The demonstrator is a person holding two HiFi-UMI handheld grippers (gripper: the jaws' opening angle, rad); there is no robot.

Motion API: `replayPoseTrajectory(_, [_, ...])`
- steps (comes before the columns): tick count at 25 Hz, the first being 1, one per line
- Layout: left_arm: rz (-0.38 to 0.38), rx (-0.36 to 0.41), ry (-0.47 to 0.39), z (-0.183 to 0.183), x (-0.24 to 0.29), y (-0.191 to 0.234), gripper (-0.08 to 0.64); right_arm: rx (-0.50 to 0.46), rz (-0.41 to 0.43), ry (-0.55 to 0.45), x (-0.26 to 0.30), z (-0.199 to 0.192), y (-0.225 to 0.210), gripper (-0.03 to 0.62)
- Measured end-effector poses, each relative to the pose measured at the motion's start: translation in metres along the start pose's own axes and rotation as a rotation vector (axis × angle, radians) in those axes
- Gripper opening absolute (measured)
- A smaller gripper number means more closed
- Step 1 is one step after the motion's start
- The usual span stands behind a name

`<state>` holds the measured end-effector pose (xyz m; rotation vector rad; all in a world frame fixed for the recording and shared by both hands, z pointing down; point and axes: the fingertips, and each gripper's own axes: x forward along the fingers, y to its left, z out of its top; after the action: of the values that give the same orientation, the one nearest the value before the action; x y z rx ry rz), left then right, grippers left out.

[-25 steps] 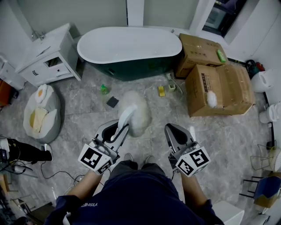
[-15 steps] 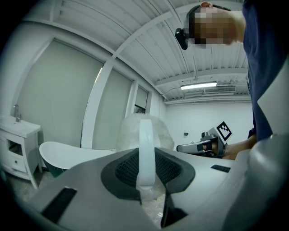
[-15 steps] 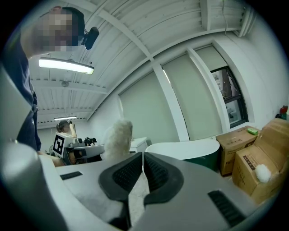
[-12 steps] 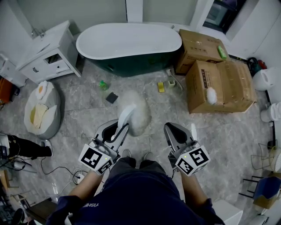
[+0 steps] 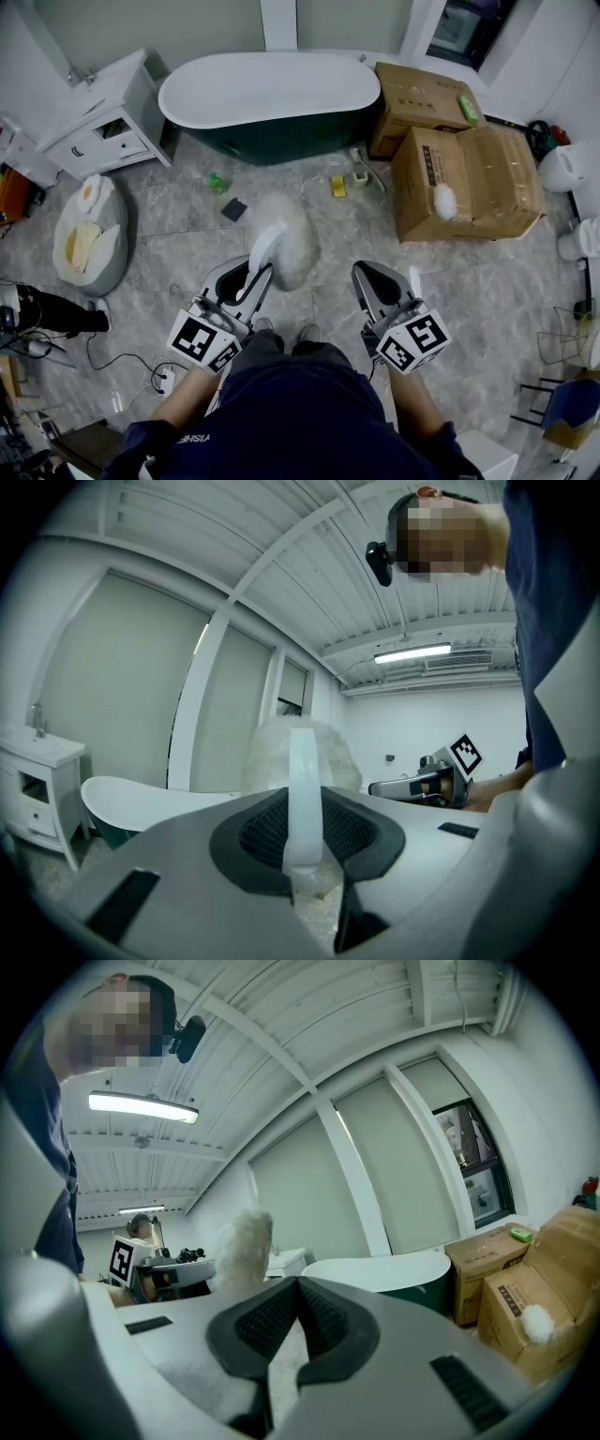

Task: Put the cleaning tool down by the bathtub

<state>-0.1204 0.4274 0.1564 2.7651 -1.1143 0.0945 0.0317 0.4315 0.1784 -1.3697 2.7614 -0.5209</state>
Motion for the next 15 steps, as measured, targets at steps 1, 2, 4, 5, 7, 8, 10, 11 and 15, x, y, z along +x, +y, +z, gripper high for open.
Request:
replayPoseTrajectory(1, [0.003, 0.002, 0.001, 0.0, 0.001, -0.002, 0.1, 0.003, 0.001, 0.0, -0.003, -0.001, -0.002, 0.002])
replayPoseTrajectory(2, [0.006, 0.004, 0.001, 0.0, 0.002, -0.004, 0.1, 0.006, 0.002, -0.001, -0.005, -0.001, -0.005, 0.003])
replayPoseTrajectory(4, [0.013, 0.005, 0.0, 0.001, 0.003, -0.007, 0.1, 0.012, 0.003, -0.001, -0.009, -0.002, -0.009, 0.002])
replayPoseTrajectory(5, [0.016, 0.007, 0.0, 0.001, 0.003, -0.007, 0.1, 0.013, 0.004, -0.002, -0.01, -0.002, -0.01, 0.002])
replayPoseTrajectory(7, [0.02, 0.01, -0.002, 0.002, 0.004, -0.007, 0.1, 0.011, 0.008, -0.006, -0.009, 0.0, -0.011, 0.002])
replayPoseTrajectory(8, [0.022, 0.011, -0.003, 0.003, 0.005, -0.007, 0.1, 0.011, 0.01, -0.009, -0.009, 0.001, -0.012, 0.002])
replayPoseTrajectory(10, [0.027, 0.01, -0.005, 0.003, 0.007, -0.006, 0.1, 0.012, 0.014, -0.011, -0.008, 0.002, -0.014, 0.002])
replayPoseTrajectory(11, [0.03, 0.009, -0.007, 0.003, 0.008, -0.006, 0.1, 0.013, 0.014, -0.01, -0.008, 0.002, -0.015, 0.002])
replayPoseTrajectory(15, [0.037, 0.006, -0.014, 0.003, 0.014, -0.001, 0.1, 0.016, 0.016, -0.002, -0.006, 0.001, -0.023, 0.002])
